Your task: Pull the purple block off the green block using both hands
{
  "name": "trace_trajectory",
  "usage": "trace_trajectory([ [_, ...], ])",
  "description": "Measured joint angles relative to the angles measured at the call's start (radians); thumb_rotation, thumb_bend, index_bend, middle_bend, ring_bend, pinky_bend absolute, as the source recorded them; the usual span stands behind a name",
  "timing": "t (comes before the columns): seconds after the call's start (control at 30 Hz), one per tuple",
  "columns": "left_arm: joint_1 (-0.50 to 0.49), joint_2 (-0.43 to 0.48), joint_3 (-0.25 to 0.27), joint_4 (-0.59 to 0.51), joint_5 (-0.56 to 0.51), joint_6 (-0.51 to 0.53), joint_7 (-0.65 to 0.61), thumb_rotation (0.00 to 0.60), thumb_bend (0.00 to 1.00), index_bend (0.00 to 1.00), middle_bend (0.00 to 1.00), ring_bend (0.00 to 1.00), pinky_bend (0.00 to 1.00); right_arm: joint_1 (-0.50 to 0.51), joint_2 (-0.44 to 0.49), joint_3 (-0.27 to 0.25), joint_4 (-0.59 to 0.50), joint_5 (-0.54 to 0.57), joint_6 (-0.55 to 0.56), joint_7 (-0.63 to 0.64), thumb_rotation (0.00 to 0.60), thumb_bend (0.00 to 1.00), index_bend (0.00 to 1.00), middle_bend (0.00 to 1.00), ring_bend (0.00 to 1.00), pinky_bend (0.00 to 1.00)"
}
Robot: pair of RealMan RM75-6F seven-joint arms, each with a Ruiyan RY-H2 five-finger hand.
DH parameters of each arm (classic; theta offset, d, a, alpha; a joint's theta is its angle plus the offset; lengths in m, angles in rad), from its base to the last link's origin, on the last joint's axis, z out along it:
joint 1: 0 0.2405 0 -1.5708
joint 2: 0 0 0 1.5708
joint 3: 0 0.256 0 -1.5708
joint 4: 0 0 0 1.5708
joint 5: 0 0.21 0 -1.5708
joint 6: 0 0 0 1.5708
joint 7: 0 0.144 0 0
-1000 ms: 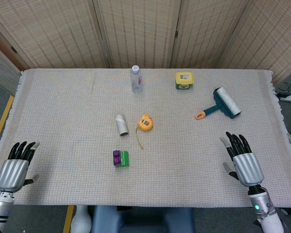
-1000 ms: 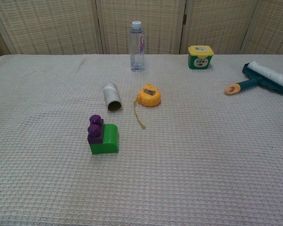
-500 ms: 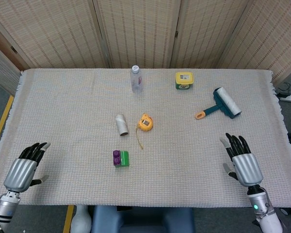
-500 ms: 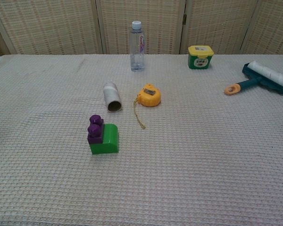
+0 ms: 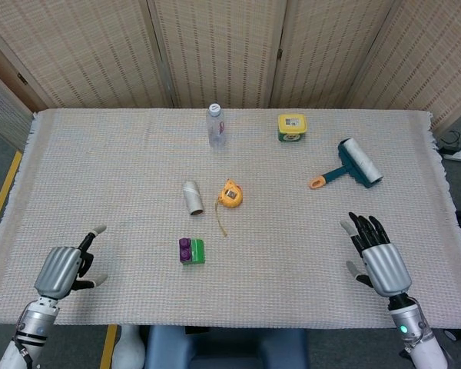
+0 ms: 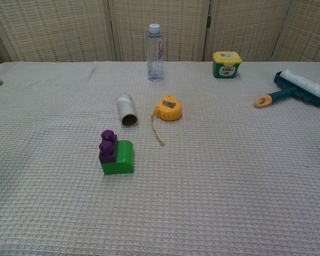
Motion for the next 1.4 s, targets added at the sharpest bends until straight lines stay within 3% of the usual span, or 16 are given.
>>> trace_trajectory([
  [0.27, -0.047, -0.059, -0.029, -0.055, -0.163, -0.096, 0.127, 0.6, 0.19, 0.21, 1.0, 0.88, 1.0, -0.018, 0.045, -0.01, -0.026, -0.029, 0.057, 0.066, 0.6, 0.38, 0.0, 0.0, 0.0, 0.0],
  [0.5, -0.123, -0.179, -0.072, -0.092, -0.446, -0.157, 0.333, 0.6, 0.18, 0.22, 1.0, 0.89, 1.0, -0.011, 0.047, 0.001, -0.026, -0.006, 0.035, 0.072, 0.6, 0.38, 0.0, 0.0, 0.0, 0.0],
  [0.63, -0.169, -0.235, -0.094, -0.102, -0.555, -0.173, 0.403, 0.6, 0.18, 0.22, 1.0, 0.89, 1.0, -0.007, 0.049, 0.004, -0.026, 0.003, 0.026, 0.076, 0.6, 0.38, 0.0, 0.0, 0.0, 0.0],
  [1.0, -0.251, -0.375, -0.134, -0.071, -0.57, -0.137, 0.462, 0.6, 0.19, 0.22, 1.0, 0.9, 1.0, -0.004, 0.058, 0.008, -0.031, 0.013, 0.017, 0.091, 0.6, 0.38, 0.0, 0.0, 0.0, 0.0],
  [1.4, -0.311, -0.416, -0.166, -0.06, -0.656, -0.155, 0.482, 0.6, 0.19, 0.26, 1.0, 0.91, 1.0, -0.006, 0.064, 0.005, -0.034, 0.006, 0.021, 0.096, 0.6, 0.38, 0.0, 0.0, 0.0, 0.0],
])
